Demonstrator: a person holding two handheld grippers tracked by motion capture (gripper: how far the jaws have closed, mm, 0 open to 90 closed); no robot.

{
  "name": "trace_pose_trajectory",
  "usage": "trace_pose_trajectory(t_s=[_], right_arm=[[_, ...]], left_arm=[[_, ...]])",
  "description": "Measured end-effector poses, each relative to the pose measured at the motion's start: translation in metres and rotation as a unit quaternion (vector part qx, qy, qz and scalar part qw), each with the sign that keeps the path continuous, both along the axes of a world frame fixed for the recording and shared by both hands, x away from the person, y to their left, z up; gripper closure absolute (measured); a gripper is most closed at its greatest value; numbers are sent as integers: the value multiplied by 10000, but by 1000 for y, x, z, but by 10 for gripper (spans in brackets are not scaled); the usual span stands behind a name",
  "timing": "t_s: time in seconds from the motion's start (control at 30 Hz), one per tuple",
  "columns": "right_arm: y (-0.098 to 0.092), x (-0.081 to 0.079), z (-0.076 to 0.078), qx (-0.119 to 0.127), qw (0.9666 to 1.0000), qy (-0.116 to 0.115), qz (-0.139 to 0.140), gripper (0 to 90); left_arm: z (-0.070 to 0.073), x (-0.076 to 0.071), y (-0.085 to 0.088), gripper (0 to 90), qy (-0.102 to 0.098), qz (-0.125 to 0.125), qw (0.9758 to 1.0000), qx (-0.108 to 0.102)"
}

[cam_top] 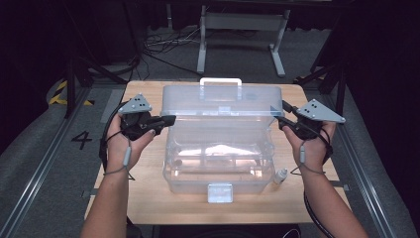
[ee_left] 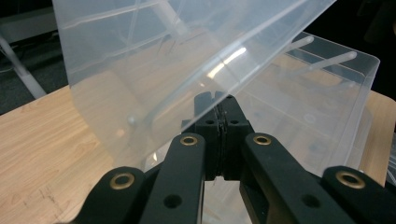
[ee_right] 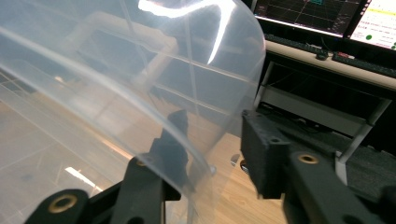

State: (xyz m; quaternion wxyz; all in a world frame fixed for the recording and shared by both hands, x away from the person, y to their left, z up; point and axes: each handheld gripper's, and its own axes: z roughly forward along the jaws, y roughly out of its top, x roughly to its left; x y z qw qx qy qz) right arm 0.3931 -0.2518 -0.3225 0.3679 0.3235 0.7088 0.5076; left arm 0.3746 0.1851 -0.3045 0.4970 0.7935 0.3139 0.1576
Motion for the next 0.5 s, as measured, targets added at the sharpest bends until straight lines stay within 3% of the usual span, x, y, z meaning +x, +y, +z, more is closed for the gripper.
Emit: trace_pose_trajectory(t_s=[0.33,0.5], right_arm=[[-3,2,4,133,9999,56,17,700],[-3,4,8,325,9995,18,46,652]], left_arm=[[-4,-3,5,859,128,-45,9999,76],[-6,-6,10,857,211,-21,9997,74]])
